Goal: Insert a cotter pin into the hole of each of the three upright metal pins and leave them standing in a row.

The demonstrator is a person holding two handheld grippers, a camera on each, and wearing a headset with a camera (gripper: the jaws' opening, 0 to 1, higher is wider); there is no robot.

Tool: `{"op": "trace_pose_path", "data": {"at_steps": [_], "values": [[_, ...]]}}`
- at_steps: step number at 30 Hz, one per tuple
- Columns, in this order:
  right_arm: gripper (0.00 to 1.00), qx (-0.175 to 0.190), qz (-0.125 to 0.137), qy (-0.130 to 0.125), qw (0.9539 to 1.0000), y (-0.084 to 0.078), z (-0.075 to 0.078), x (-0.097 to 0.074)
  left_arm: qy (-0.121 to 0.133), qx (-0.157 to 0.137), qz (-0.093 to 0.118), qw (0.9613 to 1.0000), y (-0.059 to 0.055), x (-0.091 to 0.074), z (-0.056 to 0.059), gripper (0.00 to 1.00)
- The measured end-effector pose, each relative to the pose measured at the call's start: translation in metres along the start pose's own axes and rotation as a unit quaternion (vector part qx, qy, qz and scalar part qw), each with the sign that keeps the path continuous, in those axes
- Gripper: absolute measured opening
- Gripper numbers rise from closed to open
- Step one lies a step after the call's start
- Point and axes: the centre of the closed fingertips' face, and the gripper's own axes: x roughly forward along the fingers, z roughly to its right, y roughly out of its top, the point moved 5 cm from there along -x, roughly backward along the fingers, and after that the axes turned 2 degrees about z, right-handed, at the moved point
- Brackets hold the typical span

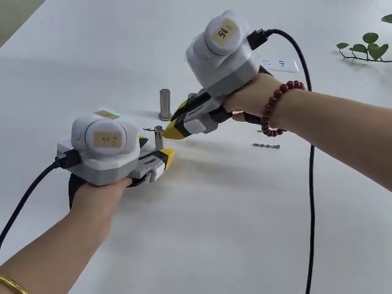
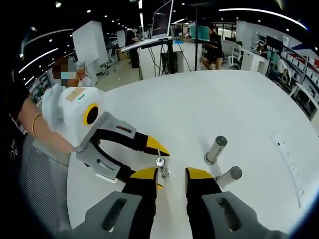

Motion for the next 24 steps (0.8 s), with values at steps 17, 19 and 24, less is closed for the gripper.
{"op": "trace_pose_path", "data": {"at_steps": [17,19,24], "values": [[0.31,0.025,0.064,-0.074,0.9949,0.002,0.027,-0.02,-0.004,-0.005,0.034,0.9994,0.018,-0.019,-0.003,0.58],[0.33,0.03,0.062,-0.081,0.9943,-0.002,0.032,-0.019,-0.006,-0.008,0.036,0.9993,0.019,-0.02,-0.002,0.61],[0.4,0.056,0.075,-0.106,0.9899,-0.01,0.043,-0.016,-0.011,-0.001,0.038,0.9992,0.02,-0.023,0.001,0.65]]}}
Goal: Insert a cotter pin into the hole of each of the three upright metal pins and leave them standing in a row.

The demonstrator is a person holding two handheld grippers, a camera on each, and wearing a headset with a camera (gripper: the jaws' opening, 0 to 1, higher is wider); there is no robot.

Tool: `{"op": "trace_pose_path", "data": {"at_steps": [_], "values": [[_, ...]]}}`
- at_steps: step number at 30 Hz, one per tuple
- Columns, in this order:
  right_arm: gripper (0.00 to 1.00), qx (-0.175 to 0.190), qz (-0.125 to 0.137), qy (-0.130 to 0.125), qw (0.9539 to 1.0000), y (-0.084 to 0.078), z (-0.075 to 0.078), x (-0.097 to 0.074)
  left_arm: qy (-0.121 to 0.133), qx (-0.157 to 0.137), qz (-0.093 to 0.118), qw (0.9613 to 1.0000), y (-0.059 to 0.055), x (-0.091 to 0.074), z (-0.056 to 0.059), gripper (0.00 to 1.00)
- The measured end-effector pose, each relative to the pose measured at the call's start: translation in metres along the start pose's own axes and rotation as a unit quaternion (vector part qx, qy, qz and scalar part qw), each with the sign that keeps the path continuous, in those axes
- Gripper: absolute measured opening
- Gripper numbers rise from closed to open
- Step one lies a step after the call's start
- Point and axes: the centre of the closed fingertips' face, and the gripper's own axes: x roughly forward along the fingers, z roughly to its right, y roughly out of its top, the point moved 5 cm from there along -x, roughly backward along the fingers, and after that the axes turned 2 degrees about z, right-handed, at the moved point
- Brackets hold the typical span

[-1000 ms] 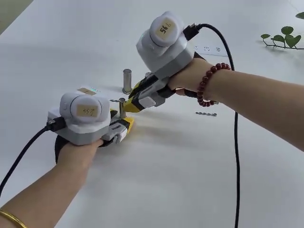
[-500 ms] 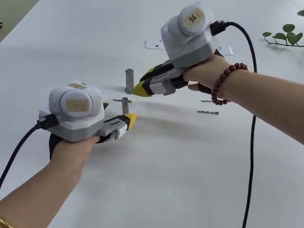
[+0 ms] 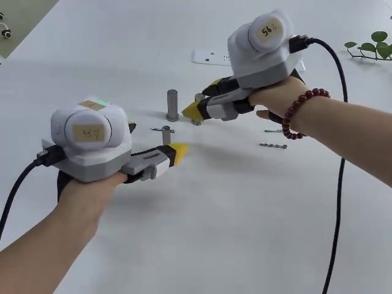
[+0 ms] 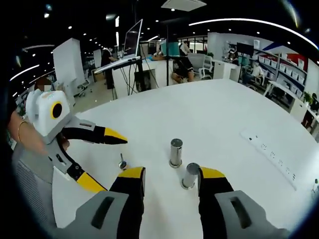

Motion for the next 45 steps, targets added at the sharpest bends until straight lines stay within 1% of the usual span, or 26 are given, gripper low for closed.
{"op": "trace_pose_path", "data": {"at_steps": [2,5,8,14,16,18,21,23,24,30,34,38,41,44,45], "values": [[0.4,0.01,0.005,-0.006,0.9999,-0.003,0.003,0.002,-0.003,0.004,-0.001,1.0,0.0,-0.001,0.001,0.67],[0.37,0.016,0.011,-0.014,0.9997,-0.006,0.006,0.006,-0.007,0.004,-0.001,1.0,0.0,-0.003,0.002,0.69],[0.36,0.029,0.019,-0.021,0.9992,-0.01,0.015,0.014,-0.009,0.008,0.001,0.9999,0.001,-0.006,0.001,0.72],[0.3,0.051,0.032,-0.032,0.9977,-0.011,0.02,0.019,-0.013,0.007,0.004,0.9999,0.005,-0.011,0.002,0.77],[0.29,0.053,0.026,-0.033,0.9977,-0.013,0.019,0.022,-0.015,0.01,-0.001,0.9998,0.004,-0.013,0.003,0.79],[0.27,0.048,0.022,-0.035,0.998,-0.014,0.019,0.023,-0.016,0.015,-0.011,0.9997,0.002,-0.015,0.004,0.79],[0.24,0.048,0.022,-0.04,0.9978,-0.015,0.021,0.023,-0.018,0.016,-0.015,0.9996,0.0,-0.018,0.004,0.8],[0.23,0.059,0.03,-0.039,0.9971,-0.015,0.023,0.024,-0.021,0.015,-0.02,0.9995,-0.002,-0.02,0.005,0.82],[0.22,0.065,0.027,-0.038,0.9968,-0.016,0.024,0.025,-0.026,0.015,-0.022,0.9993,-0.003,-0.021,0.006,0.82],[0.2,0.071,0.03,-0.037,0.9963,-0.016,0.03,0.029,-0.032,0.02,-0.014,0.9992,0.001,-0.024,0.009,0.87],[0.18,0.07,0.031,-0.037,0.9964,-0.015,0.03,0.032,-0.033,0.018,-0.019,0.9991,-0.001,-0.024,0.009,0.89],[0.15,0.07,0.03,-0.041,0.9963,-0.016,0.032,0.034,-0.041,0.024,-0.018,0.9987,-0.001,-0.024,0.01,0.92],[0.13,0.081,0.032,-0.044,0.9952,-0.016,0.035,0.035,-0.048,0.027,-0.018,0.9983,0.0,-0.026,0.013,0.95],[0.1,0.084,0.033,-0.046,0.9948,-0.016,0.038,0.035,-0.053,0.034,-0.015,0.9979,0.001,-0.029,0.016,0.99],[0.1,0.088,0.034,-0.045,0.9945,-0.016,0.033,0.034,-0.056,0.037,-0.014,0.9977,0.001,-0.029,0.017,0.99]]}}
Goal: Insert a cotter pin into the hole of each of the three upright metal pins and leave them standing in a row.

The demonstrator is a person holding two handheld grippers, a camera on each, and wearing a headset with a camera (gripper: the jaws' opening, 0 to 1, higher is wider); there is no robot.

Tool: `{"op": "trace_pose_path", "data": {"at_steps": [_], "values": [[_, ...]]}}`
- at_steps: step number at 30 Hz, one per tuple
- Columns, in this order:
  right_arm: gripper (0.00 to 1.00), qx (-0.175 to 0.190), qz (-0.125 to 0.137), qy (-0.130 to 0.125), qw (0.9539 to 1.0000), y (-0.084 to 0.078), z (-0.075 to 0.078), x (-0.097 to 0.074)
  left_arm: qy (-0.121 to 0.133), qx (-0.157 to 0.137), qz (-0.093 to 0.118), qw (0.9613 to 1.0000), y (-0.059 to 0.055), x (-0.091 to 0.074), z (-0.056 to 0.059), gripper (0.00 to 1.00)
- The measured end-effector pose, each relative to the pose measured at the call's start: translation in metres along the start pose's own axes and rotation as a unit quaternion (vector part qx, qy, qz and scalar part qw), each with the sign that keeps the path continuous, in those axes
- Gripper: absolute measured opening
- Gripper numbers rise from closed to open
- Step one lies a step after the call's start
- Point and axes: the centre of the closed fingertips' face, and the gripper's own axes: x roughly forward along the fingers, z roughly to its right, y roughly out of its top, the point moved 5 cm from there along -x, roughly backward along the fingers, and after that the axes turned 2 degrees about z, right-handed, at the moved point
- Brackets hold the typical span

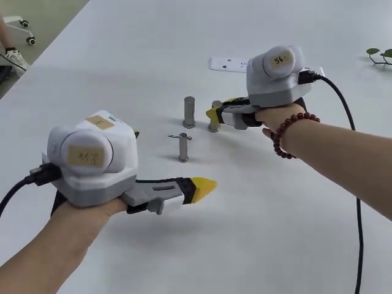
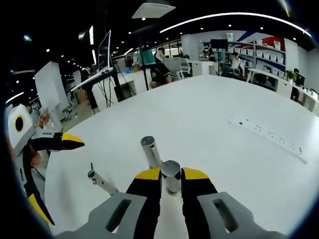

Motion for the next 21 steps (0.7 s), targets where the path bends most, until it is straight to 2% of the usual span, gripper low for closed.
{"op": "trace_pose_path", "data": {"at_steps": [9,21], "values": [[0.09,-0.027,-0.001,-0.001,0.9996,-0.0002,-0.0011,-0.0015,-0.009,0.002,-0.003,1.0,0.0,-0.0026,0.0038,0.99],[0.08,-0.036,-0.003,0.003,0.9994,-0.0004,-0.0034,-0.0035,-0.011,-0.003,-0.011,0.9999,-0.003,-0.0058,0.0054,0.99]]}}
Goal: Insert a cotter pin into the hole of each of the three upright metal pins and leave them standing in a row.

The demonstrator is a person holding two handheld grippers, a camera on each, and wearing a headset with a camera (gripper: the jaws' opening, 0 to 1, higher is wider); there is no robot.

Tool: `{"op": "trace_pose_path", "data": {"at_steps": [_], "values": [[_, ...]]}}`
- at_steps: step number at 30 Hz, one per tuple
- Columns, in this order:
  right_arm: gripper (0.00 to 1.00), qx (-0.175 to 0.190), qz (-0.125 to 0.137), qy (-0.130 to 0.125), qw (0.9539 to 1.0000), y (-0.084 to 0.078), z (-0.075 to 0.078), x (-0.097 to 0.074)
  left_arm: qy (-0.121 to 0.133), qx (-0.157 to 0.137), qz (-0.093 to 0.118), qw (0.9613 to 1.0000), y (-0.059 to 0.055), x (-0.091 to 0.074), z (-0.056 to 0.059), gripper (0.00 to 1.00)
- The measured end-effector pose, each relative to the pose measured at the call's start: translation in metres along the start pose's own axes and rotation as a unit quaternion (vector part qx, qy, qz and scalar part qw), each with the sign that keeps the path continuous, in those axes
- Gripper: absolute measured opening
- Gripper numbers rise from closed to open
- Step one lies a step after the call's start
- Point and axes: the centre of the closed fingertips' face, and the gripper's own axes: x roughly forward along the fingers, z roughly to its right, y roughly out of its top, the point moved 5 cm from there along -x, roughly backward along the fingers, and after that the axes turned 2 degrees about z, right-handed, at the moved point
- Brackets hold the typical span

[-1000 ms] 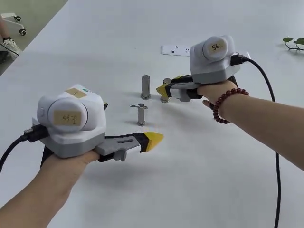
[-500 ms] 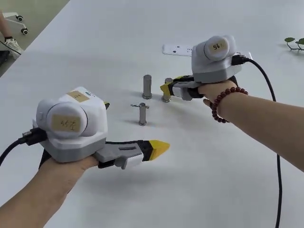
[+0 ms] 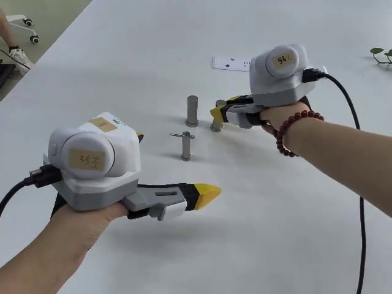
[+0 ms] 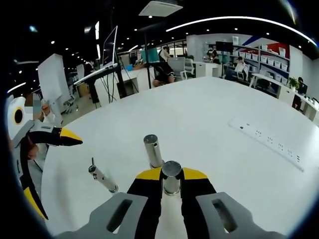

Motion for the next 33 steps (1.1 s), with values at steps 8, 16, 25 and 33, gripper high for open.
{"op": "trace_pose_path", "data": {"at_steps": [8,16,25,33], "values": [[0.08,-0.014,-0.001,0.006,0.9999,-0.001,-0.01,-0.008,-0.004,0.004,0.006,1.0,0.003,-0.004,0.002,0.99],[0.08,-0.022,-0.001,0.017,0.9996,-0.003,-0.021,-0.02,-0.011,0.008,0.009,0.9999,0.005,-0.008,0.006,0.99],[0.08,-0.031,-0.006,0.03,0.999,-0.007,-0.033,-0.031,-0.012,0.009,0.011,0.9998,0.005,-0.014,0.007,0.99],[0.08,-0.036,-0.009,0.035,0.9987,-0.016,-0.047,-0.047,-0.012,0.013,0.012,0.9998,0.005,-0.021,0.01,0.98]]}}
